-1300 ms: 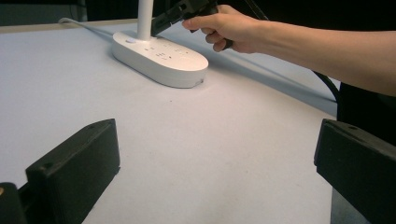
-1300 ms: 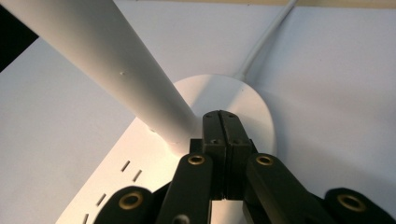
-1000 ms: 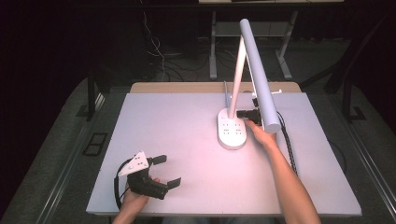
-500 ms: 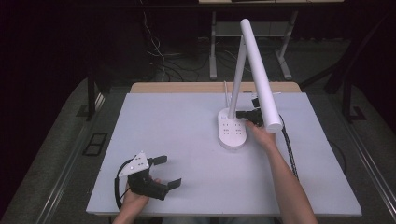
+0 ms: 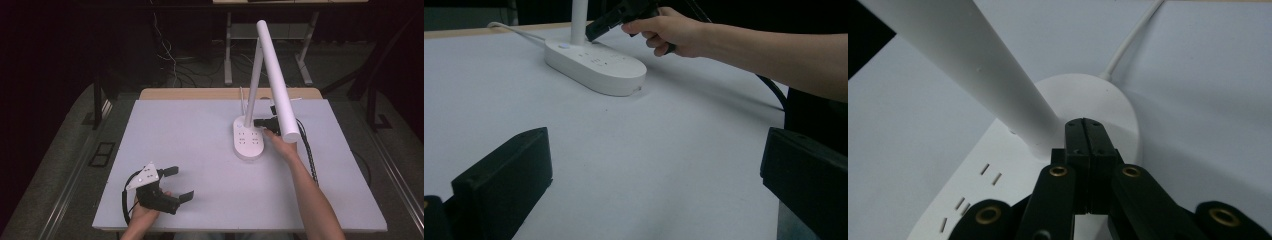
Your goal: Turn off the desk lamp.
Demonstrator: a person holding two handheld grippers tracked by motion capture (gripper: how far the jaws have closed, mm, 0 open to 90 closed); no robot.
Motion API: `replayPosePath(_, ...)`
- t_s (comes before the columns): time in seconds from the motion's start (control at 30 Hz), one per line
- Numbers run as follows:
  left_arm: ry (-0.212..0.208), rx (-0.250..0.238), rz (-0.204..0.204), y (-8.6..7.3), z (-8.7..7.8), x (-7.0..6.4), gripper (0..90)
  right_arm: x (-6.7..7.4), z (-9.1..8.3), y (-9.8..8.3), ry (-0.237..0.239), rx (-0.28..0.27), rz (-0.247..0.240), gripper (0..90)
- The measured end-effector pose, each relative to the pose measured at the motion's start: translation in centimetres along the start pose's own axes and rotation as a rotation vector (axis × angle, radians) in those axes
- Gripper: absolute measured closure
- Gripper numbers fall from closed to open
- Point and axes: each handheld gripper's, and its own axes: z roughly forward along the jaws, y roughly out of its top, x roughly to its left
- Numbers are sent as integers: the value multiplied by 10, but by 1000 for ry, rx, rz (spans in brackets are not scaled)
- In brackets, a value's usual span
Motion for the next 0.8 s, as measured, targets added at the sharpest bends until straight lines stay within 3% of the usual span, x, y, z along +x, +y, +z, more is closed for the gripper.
replayPosePath(0.07,0,1,0,0,0,0,0,2,-2,0,-12,11,-12,900)
replayPosePath(0.4,0,-1,-4,0,-1,0,0,7,-18,5,20,-20,-18,900)
replayPosePath(0.8,-8,-3,-3,0,0,-3,0,18,-54,5,29,-56,-68,900)
